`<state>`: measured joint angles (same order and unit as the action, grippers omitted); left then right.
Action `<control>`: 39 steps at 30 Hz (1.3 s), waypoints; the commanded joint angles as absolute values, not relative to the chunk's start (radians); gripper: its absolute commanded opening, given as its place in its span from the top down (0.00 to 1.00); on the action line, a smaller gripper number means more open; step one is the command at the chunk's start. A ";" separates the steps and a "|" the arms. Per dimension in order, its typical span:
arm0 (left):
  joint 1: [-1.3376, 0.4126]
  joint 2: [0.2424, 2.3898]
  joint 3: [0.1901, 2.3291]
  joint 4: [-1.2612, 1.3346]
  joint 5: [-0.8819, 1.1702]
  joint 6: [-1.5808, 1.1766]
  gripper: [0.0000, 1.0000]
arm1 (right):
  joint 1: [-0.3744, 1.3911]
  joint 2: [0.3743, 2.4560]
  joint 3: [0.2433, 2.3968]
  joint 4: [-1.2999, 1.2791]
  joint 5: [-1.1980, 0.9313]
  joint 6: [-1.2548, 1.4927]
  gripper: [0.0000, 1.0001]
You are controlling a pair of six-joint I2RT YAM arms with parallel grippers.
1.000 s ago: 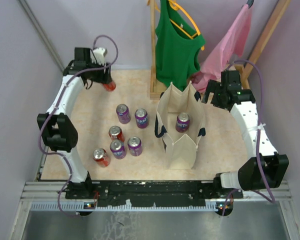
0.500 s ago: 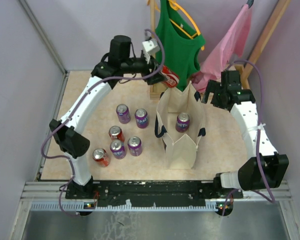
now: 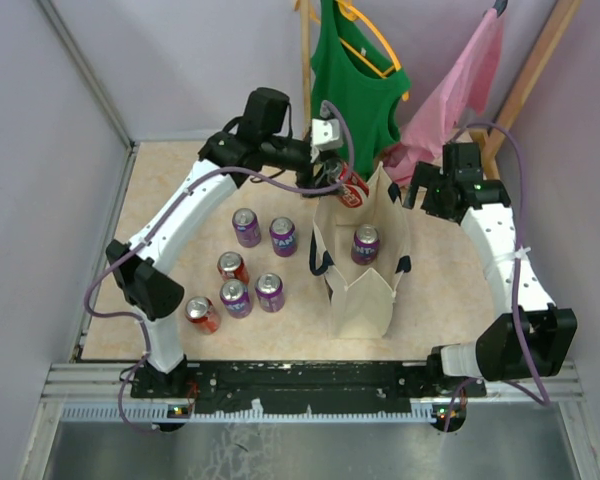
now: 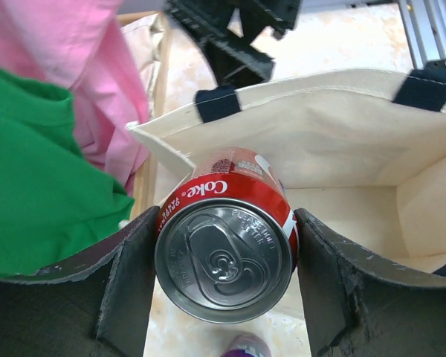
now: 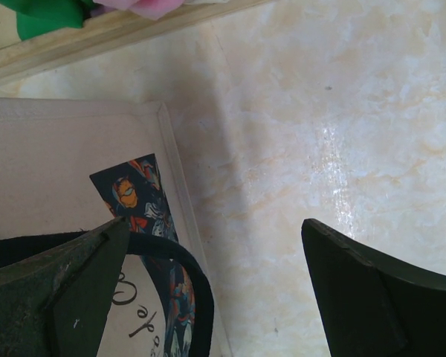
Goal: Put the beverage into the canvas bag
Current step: Place the drink in the canvas bag.
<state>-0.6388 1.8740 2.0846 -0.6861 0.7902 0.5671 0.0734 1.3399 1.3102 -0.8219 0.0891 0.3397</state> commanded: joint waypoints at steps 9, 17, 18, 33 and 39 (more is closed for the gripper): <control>-0.748 1.890 2.107 -0.746 0.819 0.805 1.00 | 0.059 1.273 1.278 -0.792 0.024 0.306 0.01; -0.762 1.932 2.107 -0.839 0.741 0.830 1.00 | 0.052 1.275 1.313 -0.845 -0.026 0.317 0.01; -0.763 1.938 2.114 -0.852 0.729 0.834 1.00 | 0.052 1.276 1.320 -0.855 -0.031 0.319 0.01; -0.770 2.027 2.124 -0.943 0.600 0.921 1.00 | 0.038 1.289 1.331 -0.882 -0.056 0.293 0.01; -0.775 2.043 2.122 -0.959 0.575 0.949 1.00 | 0.028 1.290 1.319 -0.876 -0.060 0.296 0.01</control>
<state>-0.7666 2.0403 2.0823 -0.9688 0.5747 0.9081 0.0429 1.3006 1.2785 -0.8864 -0.0410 0.3141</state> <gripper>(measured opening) 0.715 0.990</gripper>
